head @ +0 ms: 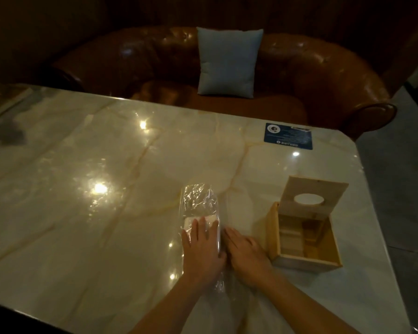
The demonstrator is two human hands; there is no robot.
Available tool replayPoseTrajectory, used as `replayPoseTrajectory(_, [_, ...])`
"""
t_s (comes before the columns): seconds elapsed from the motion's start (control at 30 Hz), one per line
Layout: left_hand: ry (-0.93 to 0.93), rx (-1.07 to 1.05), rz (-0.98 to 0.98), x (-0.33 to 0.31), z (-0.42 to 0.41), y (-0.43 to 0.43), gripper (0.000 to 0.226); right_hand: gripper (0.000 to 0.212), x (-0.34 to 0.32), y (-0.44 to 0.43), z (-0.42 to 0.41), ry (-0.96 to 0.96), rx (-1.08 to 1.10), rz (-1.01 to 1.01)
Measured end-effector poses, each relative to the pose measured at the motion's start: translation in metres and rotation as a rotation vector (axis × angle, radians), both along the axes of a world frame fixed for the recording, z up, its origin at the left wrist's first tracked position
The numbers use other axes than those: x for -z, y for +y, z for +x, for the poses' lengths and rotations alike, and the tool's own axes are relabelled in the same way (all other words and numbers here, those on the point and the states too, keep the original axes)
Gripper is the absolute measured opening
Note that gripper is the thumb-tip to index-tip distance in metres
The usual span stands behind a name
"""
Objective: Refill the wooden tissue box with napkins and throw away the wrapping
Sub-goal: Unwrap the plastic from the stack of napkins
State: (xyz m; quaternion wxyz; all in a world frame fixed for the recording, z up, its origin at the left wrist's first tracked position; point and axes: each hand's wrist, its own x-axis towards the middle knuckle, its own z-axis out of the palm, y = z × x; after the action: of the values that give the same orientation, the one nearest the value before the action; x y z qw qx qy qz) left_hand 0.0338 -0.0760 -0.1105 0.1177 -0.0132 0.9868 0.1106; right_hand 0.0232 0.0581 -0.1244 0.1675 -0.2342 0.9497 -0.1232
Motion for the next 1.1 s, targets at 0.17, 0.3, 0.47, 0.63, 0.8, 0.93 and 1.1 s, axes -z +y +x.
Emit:
replayPoseTrajectory(0.17, [0.037, -0.089, 0.07, -0.021, -0.008, -0.003, 0.066, 0.054, 0.003, 0.003, -0.001, 0.04, -0.004, -0.007])
replayPoseTrajectory(0.3, [0.092, -0.35, 0.513, -0.042, -0.009, -0.03, 0.06, 0.055, 0.003, 0.005, -0.002, 0.073, -0.05, 0.017])
replayPoseTrajectory(0.47, [0.108, -0.47, 0.807, -0.058, -0.006, -0.078, 0.06, 0.056, 0.007, 0.006, -0.005, 0.031, -0.049, 0.056])
replayPoseTrajectory(0.63, [0.101, -0.53, 0.617, -0.048, 0.005, -0.12, 0.042, 0.057, 0.01, 0.006, -0.009, 0.048, -0.043, 0.063])
replayPoseTrajectory(0.8, [-0.004, -0.539, 0.328, -0.034, 0.014, -0.13, 0.033, 0.055, 0.001, 0.001, -0.013, 0.052, -0.047, 0.075])
replayPoseTrajectory(0.93, [0.172, -0.436, 0.109, -0.029, 0.02, -0.109, 0.04, 0.046, -0.014, -0.016, -0.012, 0.169, -0.037, 0.04])
replayPoseTrajectory(1.1, [0.085, -0.258, -0.024, -0.013, 0.015, -0.081, 0.07, 0.053, -0.025, -0.052, 0.002, 0.341, -0.067, -0.081])
